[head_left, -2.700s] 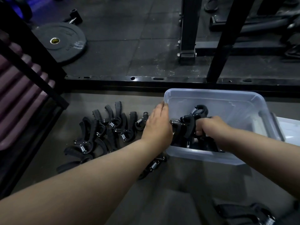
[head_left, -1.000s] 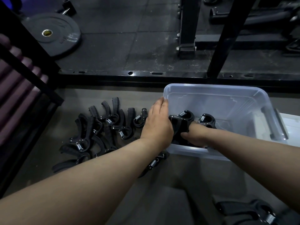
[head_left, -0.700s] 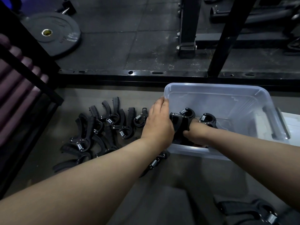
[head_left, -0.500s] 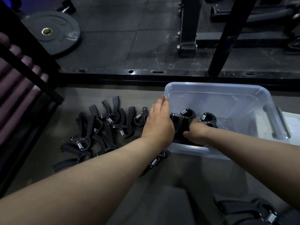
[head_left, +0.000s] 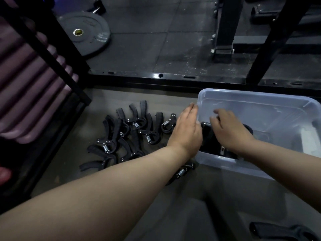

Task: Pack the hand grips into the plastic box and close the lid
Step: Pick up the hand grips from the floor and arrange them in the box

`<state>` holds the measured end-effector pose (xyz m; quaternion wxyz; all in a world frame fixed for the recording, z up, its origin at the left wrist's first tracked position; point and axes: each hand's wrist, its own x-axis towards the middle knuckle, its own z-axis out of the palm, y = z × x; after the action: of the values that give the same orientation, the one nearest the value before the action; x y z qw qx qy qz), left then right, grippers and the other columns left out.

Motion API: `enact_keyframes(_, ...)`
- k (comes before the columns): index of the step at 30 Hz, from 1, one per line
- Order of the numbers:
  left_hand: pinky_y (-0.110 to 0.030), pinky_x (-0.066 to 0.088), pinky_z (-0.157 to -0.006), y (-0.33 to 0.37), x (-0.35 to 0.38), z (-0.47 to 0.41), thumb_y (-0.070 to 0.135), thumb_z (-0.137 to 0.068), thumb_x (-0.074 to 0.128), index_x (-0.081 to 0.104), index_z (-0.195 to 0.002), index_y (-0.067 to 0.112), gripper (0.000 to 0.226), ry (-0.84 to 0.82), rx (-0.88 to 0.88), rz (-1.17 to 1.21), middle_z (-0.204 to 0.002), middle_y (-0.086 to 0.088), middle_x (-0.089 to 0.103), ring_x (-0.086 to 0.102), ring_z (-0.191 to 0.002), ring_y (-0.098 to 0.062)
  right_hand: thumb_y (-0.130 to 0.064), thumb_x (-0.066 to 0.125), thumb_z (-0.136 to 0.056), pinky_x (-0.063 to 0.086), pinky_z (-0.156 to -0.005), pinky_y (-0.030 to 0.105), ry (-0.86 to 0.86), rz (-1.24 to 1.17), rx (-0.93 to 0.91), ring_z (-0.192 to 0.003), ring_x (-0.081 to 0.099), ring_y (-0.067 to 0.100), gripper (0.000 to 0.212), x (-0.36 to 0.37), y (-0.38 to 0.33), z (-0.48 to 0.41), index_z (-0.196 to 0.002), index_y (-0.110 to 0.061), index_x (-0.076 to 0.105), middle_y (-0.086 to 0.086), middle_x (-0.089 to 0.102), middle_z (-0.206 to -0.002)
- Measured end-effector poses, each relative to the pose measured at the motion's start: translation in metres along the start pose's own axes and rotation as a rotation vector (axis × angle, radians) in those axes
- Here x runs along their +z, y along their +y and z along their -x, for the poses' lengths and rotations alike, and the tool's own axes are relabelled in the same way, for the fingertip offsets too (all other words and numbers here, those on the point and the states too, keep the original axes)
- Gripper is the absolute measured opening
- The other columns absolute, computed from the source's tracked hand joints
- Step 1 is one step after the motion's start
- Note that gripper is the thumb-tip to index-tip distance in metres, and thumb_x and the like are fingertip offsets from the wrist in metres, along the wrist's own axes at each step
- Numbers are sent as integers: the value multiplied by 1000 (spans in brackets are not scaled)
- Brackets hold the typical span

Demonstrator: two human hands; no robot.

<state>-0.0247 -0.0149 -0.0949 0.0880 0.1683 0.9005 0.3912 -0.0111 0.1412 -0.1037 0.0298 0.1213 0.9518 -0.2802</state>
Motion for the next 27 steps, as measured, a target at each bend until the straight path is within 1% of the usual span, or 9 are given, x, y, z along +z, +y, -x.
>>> enact_keyframes(2,-29,5,-122,-7,0,2,24,-104,29,21,-155,15,52,-2,-41,8,-163,1,13,7,-150,-10,-34,37,-100,30,-112,37,50,-147,-148,-134,37,21,50,2,-19,4,-145,-12,35,9,38,-146)
enact_keyframes(4,-30,5,-123,-16,-2,8,30,-104,26,19,-156,17,54,-27,-42,-10,-164,0,13,7,-150,-12,-28,42,-100,18,-114,26,106,-229,-240,-142,24,15,53,5,-41,4,-149,-9,31,6,29,-154)
enact_keyframes(6,-27,3,-122,-25,-6,13,33,-105,25,18,-156,18,54,-47,-58,-28,-164,1,13,7,-150,-12,-23,47,-98,13,-114,22,106,-248,-260,-146,18,14,53,11,-56,-1,-147,-7,35,5,22,-158)
enact_keyframes(9,-29,6,-122,-44,-18,20,32,-105,29,21,-155,15,53,-62,-108,-77,-163,-2,15,8,-150,-15,-22,47,-92,16,-119,36,58,-90,-223,-148,11,25,55,24,-69,-14,-143,-3,42,11,15,-160)
enact_keyframes(12,-33,10,-122,-70,-36,27,35,-105,28,28,-153,14,52,-102,-189,-130,-162,-5,19,12,-150,-18,-18,47,-92,10,-120,46,22,77,-184,-149,-4,26,57,36,-71,-17,-147,-7,36,10,9,-162)
enact_keyframes(17,-33,21,-116,-133,-88,45,25,-104,35,46,-138,6,41,-46,-359,-301,-152,-12,35,28,-143,-27,-14,49,-94,4,-119,40,37,33,-210,-149,-6,21,53,34,-65,-18,-146,-10,39,6,11,-162)
enact_keyframes(20,-40,31,-112,-173,-113,55,25,-101,37,47,-135,6,40,-8,-458,-393,-142,-18,43,39,-134,-36,-16,50,-94,2,-118,34,84,-18,-227,-148,-3,21,51,37,-62,-15,-144,-5,43,7,16,-161)
enact_keyframes(23,-44,36,-108,-189,-140,50,31,-100,39,39,-143,15,45,-168,-528,-517,-143,-15,39,41,-131,-38,-23,48,-93,0,-116,30,105,-36,-263,-148,-1,21,52,39,-60,-14,-141,-3,46,9,21,-159)
enact_keyframes(27,-44,43,-101,-197,-158,33,37,-97,43,48,-129,15,39,-270,-529,-620,-135,-14,49,50,-124,-36,-11,55,-94,-4,-114,25,106,-45,-253,-148,-4,16,50,41,-57,-16,-142,-3,44,5,19,-160)
